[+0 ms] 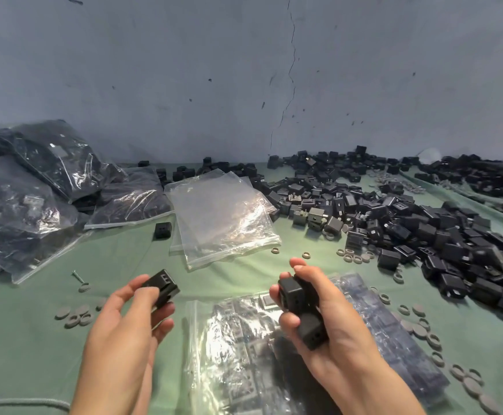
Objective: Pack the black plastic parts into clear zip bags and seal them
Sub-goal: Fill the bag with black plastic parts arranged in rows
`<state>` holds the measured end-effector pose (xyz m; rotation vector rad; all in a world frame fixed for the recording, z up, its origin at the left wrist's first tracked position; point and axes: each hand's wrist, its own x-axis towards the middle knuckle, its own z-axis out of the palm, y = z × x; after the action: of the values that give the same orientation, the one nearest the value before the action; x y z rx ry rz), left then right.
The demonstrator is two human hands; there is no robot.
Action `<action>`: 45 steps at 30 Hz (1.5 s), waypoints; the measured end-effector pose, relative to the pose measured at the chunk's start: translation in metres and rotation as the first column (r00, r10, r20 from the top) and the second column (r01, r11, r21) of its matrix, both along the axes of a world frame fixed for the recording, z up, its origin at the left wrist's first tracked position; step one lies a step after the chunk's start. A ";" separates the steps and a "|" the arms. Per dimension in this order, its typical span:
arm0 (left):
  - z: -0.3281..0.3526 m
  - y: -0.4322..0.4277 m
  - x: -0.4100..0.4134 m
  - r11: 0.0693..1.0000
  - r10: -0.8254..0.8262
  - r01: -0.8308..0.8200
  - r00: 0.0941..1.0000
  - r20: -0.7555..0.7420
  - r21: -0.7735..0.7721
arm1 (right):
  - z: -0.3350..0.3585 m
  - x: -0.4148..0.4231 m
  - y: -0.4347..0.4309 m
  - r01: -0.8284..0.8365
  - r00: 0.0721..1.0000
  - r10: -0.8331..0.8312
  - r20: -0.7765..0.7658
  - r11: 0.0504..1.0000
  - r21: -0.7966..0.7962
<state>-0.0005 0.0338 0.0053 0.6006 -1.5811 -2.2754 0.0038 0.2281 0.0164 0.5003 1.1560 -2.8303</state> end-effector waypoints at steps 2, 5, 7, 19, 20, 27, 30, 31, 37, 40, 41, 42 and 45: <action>0.001 -0.003 -0.001 0.999 0.016 -0.016 1.000 0.000 0.044 | 0.001 -0.001 0.001 0.029 0.999 -0.026 0.043 0.995 -0.091; 0.004 -0.007 -0.001 0.997 0.031 -0.031 1.000 0.001 0.072 | 0.003 -0.003 0.000 0.057 0.997 -0.050 0.055 0.988 -0.142; 0.004 -0.008 -0.001 0.996 0.039 -0.039 0.999 0.002 0.083 | 0.003 -0.004 -0.001 0.064 0.997 -0.057 0.053 0.989 -0.133; -0.015 -0.019 0.003 0.917 -0.126 0.159 0.985 0.114 -0.365 | -0.002 -0.010 0.009 0.187 0.982 -0.186 -0.023 0.967 0.171; -0.016 -0.020 0.005 0.883 -0.130 0.177 0.982 0.137 -0.435 | -0.003 -0.011 0.010 0.195 0.981 -0.191 -0.037 0.960 0.203; -0.019 -0.020 0.017 0.662 -0.103 0.268 0.957 0.269 -0.700 | -0.009 -0.006 -0.002 0.145 0.982 -0.016 -0.191 0.709 0.690; -0.018 -0.018 0.020 0.642 -0.119 0.310 0.944 0.308 -0.701 | -0.015 0.002 -0.021 0.136 0.953 0.112 -0.283 0.674 0.726; -0.019 -0.017 0.021 0.651 -0.126 0.318 0.941 0.315 -0.689 | -0.018 0.004 -0.028 0.117 0.944 0.145 -0.298 0.696 0.708; -0.017 -0.009 0.027 0.730 -0.149 0.325 0.934 0.325 -0.601 | -0.042 0.012 -0.046 0.194 0.921 0.159 -0.356 0.604 0.773; -0.018 -0.011 0.031 0.691 -0.147 0.336 0.932 0.331 -0.640 | -0.042 0.011 -0.041 0.184 0.932 0.112 -0.344 0.670 0.719; -0.018 -0.011 0.033 0.678 -0.145 0.341 0.930 0.336 -0.651 | -0.041 0.011 -0.040 0.185 0.934 0.099 -0.342 0.684 0.705; -0.019 -0.012 0.034 0.671 -0.142 0.343 0.929 0.341 -0.657 | -0.041 0.011 -0.040 0.184 0.934 0.096 -0.343 0.694 0.696; -0.021 -0.015 0.039 0.674 -0.141 0.344 0.929 0.344 -0.654 | -0.040 0.011 -0.041 0.175 0.936 0.087 -0.341 0.725 0.666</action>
<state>0.0383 0.0188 -0.0155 0.5008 -2.6056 -1.5350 0.0149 0.1872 -0.0237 0.0073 2.3237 -2.4802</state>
